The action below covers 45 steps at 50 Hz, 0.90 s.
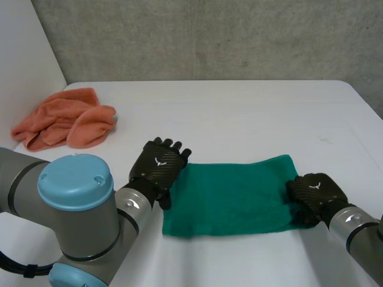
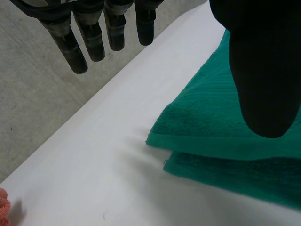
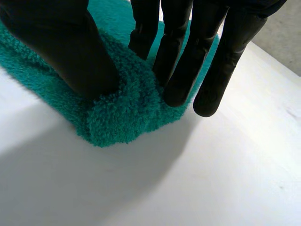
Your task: Fold the laundry.
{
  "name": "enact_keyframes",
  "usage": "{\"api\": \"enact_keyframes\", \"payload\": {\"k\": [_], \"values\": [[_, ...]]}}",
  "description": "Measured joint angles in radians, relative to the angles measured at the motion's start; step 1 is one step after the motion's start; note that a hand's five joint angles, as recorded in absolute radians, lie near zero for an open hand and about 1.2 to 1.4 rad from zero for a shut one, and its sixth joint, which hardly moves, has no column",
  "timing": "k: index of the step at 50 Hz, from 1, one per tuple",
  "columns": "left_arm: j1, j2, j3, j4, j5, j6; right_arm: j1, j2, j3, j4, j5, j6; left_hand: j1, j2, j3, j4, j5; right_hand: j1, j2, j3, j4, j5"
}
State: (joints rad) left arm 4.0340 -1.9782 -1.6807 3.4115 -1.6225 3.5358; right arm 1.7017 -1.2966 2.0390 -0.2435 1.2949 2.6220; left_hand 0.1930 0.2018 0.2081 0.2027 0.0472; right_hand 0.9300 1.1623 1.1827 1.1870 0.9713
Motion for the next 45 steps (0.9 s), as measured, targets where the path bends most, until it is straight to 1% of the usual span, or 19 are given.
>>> {"api": "enact_keyframes", "payload": {"k": [9,10,12,15,19,20,21,26,27,28,29,30,31,33,34,35,40,41,45], "values": [[0.017,0.032,-0.017,-0.001,-0.001,-0.001,0.000,-0.075,-0.035,-0.002,0.043,-0.108,0.000,0.000,0.000,0.000,0.000,0.000,0.000,0.000,0.001,0.000],[0.022,0.038,-0.019,-0.001,-0.001,-0.001,0.033,-0.105,-0.071,0.002,0.081,-0.165,0.000,0.000,0.000,0.000,0.000,0.000,0.000,0.000,0.001,0.000],[0.028,0.048,-0.023,-0.001,-0.001,-0.002,0.060,-0.113,-0.092,0.003,0.100,-0.189,0.000,0.000,0.000,0.000,0.000,0.011,0.000,0.000,0.001,0.000],[0.057,0.085,-0.040,-0.001,-0.001,-0.004,0.205,-0.119,-0.173,0.004,0.158,-0.261,0.000,0.000,0.000,0.000,0.000,0.015,0.000,0.000,0.001,0.000],[0.093,0.126,-0.064,0.000,-0.003,-0.006,0.405,-0.087,-0.256,0.002,0.187,-0.346,0.000,0.000,0.000,0.000,0.000,0.015,0.000,0.000,0.002,0.001],[0.093,0.126,-0.064,0.000,-0.003,-0.006,0.405,-0.087,-0.256,0.002,0.187,-0.346,0.000,0.000,0.000,0.000,0.000,0.015,0.000,0.000,0.002,0.001],[0.105,0.142,-0.074,0.000,-0.003,-0.007,0.488,-0.055,-0.278,0.002,0.179,-0.391,0.000,0.000,0.000,0.000,0.000,0.015,0.000,0.000,0.002,0.010],[0.117,0.164,-0.094,0.001,-0.005,-0.009,0.630,0.034,-0.291,0.005,0.129,-0.493,0.000,0.000,0.000,0.000,0.000,0.023,-0.001,-0.001,0.000,0.015],[0.117,0.167,-0.096,0.001,-0.005,-0.010,0.649,0.052,-0.289,0.005,0.120,-0.510,0.000,0.000,0.000,0.000,0.000,-0.022,-0.052,-0.066,-0.052,-0.021],[0.117,0.167,-0.096,0.001,-0.005,-0.010,0.649,0.052,-0.289,0.005,0.120,-0.510,0.000,0.000,0.000,0.000,0.000,-0.022,-0.052,-0.066,-0.052,-0.021],[0.114,0.169,-0.099,0.002,-0.005,-0.011,0.670,0.076,-0.282,0.005,0.106,-0.529,0.000,0.000,0.000,0.000,0.000,-0.304,-0.333,-0.340,-0.342,-0.302],[0.112,0.169,-0.100,0.003,-0.005,-0.012,0.676,0.087,-0.276,0.004,0.101,-0.534,0.000,0.000,0.000,0.000,0.000,-0.493,-0.534,-0.537,-0.539,-0.499],[0.111,0.169,-0.100,0.003,-0.006,-0.013,0.677,0.089,-0.274,0.004,0.100,-0.535,0.000,0.000,0.000,0.000,0.000,-0.536,-0.593,-0.596,-0.597,-0.558],[0.109,0.168,-0.099,0.004,-0.006,-0.015,0.678,0.091,-0.272,0.004,0.099,-0.533,0.000,0.000,0.000,0.000,0.000,-0.536,-0.593,-0.596,-0.597,-0.558],[0.106,0.168,-0.095,0.006,-0.006,-0.023,0.674,0.086,-0.263,0.001,0.097,-0.498,0.000,0.000,0.000,0.000,0.000,-0.536,-0.593,-0.596,-0.597,-0.558],[0.103,0.167,-0.088,0.007,-0.006,-0.038,0.655,0.059,-0.257,0.001,0.097,-0.431,0.000,0.000,0.000,0.000,0.000,-0.729,-0.929,-0.954,-0.948,-0.899],[0.094,0.166,-0.052,0.006,-0.007,-0.103,0.560,-0.050,-0.251,0.003,0.093,-0.184,0.000,0.000,0.000,0.000,0.000,-0.732,-0.943,-0.970,-0.956,-0.904],[0.085,0.166,-0.032,0.003,-0.007,-0.136,0.504,-0.097,-0.252,0.010,0.087,-0.052,0.000,0.000,0.000,0.000,0.000,-0.732,-0.943,-0.970,-0.956,-0.904],[0.041,0.160,0.019,-0.009,-0.006,-0.215,0.388,-0.162,-0.267,0.056,0.051,0.200,0.000,0.000,0.000,0.000,0.000,-0.732,-0.943,-0.970,-0.956,-0.904]]}}
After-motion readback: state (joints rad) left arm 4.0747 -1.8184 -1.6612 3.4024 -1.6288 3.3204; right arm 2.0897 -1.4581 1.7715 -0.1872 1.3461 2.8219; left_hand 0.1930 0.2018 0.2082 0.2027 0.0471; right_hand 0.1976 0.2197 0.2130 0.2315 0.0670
